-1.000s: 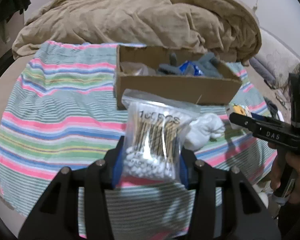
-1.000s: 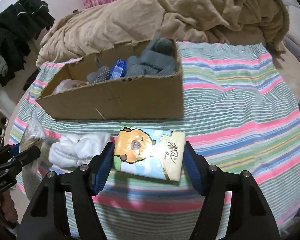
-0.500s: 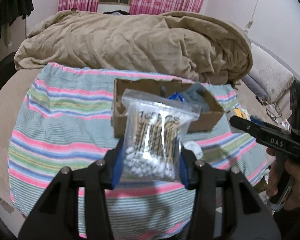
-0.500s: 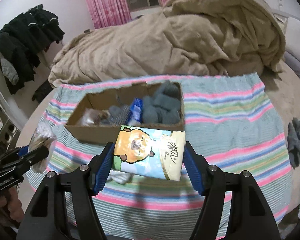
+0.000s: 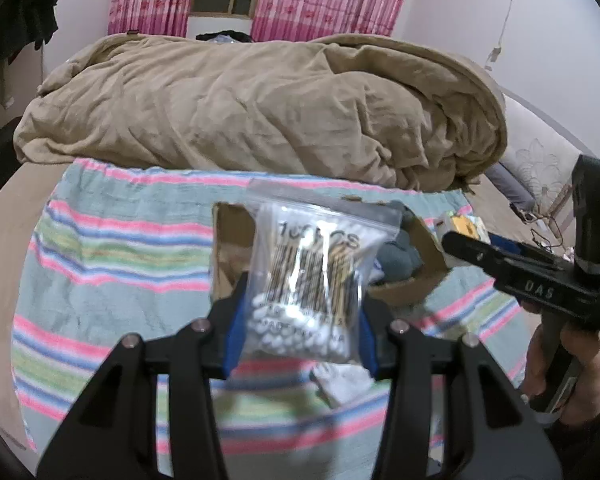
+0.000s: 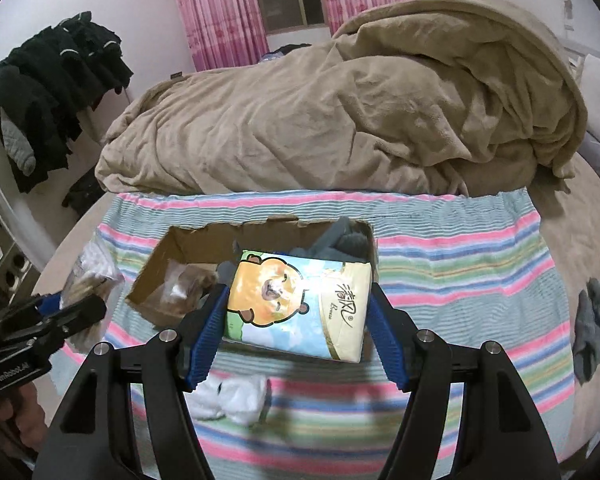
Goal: Organize objects
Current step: 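Place the cotton swab bag and cartoon tissue pack into the box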
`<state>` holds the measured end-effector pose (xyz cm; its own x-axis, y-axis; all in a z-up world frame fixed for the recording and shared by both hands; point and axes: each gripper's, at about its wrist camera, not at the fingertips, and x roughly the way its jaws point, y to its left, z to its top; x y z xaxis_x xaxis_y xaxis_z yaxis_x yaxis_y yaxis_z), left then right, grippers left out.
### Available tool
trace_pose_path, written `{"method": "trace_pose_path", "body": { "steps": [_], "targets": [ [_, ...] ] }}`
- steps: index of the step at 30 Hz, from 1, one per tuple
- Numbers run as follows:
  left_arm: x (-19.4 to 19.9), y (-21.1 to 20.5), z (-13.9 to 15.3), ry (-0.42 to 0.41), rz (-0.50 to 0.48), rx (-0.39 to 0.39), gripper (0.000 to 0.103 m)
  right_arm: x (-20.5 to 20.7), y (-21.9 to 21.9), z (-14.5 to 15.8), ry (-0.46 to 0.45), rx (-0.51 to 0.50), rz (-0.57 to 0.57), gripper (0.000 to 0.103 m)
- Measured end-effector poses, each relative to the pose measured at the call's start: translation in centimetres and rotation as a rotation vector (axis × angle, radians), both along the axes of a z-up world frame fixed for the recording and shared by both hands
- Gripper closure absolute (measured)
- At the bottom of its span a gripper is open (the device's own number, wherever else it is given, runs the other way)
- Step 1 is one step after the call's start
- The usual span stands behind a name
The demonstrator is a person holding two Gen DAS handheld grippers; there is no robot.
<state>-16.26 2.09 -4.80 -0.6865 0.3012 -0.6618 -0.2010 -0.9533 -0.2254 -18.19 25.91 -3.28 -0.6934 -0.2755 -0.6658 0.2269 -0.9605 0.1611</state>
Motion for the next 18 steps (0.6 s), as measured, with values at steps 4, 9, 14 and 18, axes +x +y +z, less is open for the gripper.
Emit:
{"method": "trace_pose_path", "body": {
  "steps": [4,9,14,18],
  "targets": [
    [-2.6,0.5,-0.7,-0.012,-0.008,-0.01,0.056,-1.9,-0.1,-0.9,-0.016,0.008,-0.008,0.033],
    [-4.9,1.6,-2.6,-0.042,-0.017,-0.024,0.056,-3.7,-0.1,-2.2,-0.039,0.012,-0.019,0.033],
    [-6.2,2.8,-4.9,-0.083,-0.043,-0.038,0.056,-4.9,-0.4,-3.8,-0.064,0.02,-0.022,0.033],
    [-6.5,3.0,-5.6,-0.093,-0.038,-0.032,0.055,-5.3,-0.5,-5.0,-0.088,0.024,-0.018,0.032]
  ]
}}
